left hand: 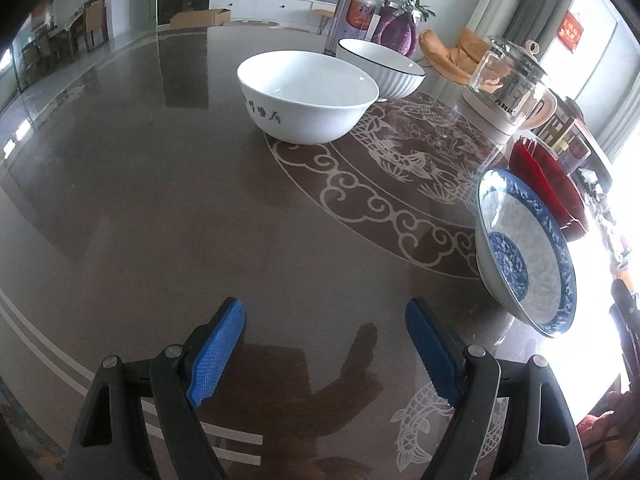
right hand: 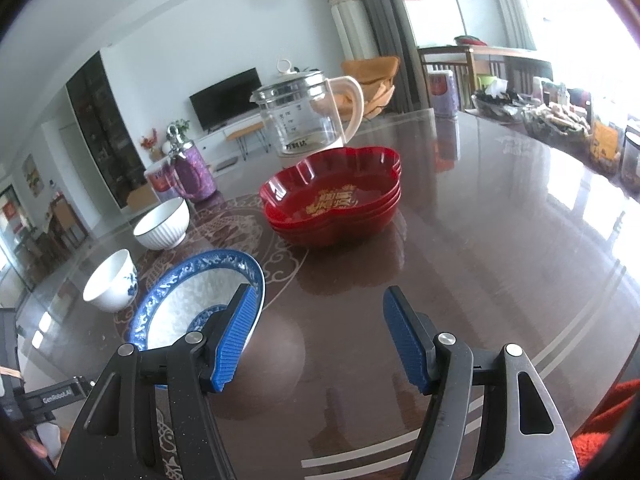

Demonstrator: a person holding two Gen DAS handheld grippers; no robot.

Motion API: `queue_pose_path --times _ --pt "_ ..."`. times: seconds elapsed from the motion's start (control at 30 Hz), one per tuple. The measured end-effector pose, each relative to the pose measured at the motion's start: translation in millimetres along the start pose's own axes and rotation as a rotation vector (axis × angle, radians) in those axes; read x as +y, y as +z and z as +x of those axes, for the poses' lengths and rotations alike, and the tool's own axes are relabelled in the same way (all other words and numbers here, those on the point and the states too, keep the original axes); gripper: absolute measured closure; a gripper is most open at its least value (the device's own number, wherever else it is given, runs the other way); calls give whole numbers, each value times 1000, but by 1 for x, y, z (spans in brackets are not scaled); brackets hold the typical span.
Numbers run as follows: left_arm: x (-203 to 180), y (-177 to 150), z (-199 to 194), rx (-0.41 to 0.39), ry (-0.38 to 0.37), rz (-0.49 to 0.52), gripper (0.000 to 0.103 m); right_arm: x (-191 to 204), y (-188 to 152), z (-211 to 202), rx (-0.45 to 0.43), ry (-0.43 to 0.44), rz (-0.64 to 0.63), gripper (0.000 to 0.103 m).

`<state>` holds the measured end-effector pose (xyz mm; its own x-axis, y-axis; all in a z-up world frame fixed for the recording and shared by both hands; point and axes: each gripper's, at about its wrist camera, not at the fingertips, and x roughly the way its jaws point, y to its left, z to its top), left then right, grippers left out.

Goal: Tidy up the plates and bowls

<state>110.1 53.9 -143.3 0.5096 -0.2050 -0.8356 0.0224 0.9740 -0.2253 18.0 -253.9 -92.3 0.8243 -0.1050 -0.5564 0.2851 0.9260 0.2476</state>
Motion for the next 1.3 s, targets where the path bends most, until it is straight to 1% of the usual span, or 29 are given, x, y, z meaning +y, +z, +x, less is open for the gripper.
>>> queue_pose_path --times 0.33,0.67,1.0,1.3 --pt "-5 0 -1 3 -4 19 21 -1 0 -3 2 -8 4 34" --pt "0 -2 3 20 4 -1 21 -1 -1 -2 8 -9 4 34" --pt "0 -2 3 26 6 2 21 -1 -2 -1 15 -13 2 34" --pt "1 1 -6 0 -7 0 21 0 -3 -1 9 -17 -6 34"
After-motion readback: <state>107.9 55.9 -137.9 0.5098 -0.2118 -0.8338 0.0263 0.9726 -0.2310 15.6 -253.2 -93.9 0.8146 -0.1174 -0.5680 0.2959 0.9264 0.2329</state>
